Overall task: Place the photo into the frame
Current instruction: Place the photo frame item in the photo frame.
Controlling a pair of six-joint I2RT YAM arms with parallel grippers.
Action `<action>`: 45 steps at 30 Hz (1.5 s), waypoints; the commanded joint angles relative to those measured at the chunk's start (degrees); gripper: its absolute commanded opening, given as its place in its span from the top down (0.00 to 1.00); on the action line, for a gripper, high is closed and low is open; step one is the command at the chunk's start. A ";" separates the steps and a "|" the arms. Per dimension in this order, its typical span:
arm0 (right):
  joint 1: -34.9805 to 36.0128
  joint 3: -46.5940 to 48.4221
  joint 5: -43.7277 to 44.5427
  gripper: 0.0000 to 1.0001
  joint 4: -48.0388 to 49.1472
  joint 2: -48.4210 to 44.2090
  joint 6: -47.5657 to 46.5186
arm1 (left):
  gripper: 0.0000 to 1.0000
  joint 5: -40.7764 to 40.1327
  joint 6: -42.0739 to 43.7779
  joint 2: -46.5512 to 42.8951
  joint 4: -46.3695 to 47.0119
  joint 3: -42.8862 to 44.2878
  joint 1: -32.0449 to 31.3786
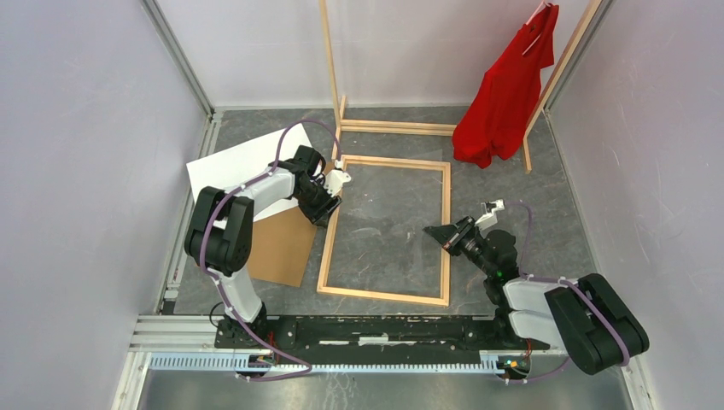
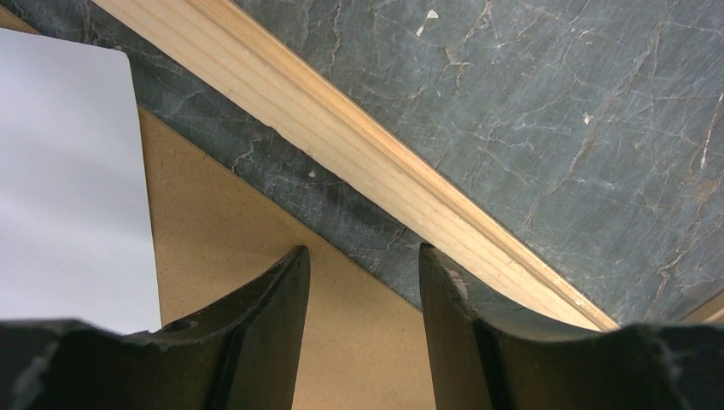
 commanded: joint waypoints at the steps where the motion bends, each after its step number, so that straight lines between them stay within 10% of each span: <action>1: 0.37 -2.90 1.33 1.00 5.61 1.56 0.74 | 0.44 3.97 0.33 0.55 -0.30 -1.66 -0.63; 22: 3.04 6.49 8.26 0.94 -17.79 -0.51 -10.88 | 0.44 4.56 0.32 0.19 0.15 -2.10 -0.64; 38: 3.39 16.87 10.65 0.30 -37.61 -0.52 -22.82 | 0.44 3.39 0.91 0.10 0.30 -2.89 -0.68; 45: 3.44 19.37 11.41 0.28 -40.50 0.21 -25.18 | 0.44 2.79 1.35 -0.41 0.45 -3.26 -0.63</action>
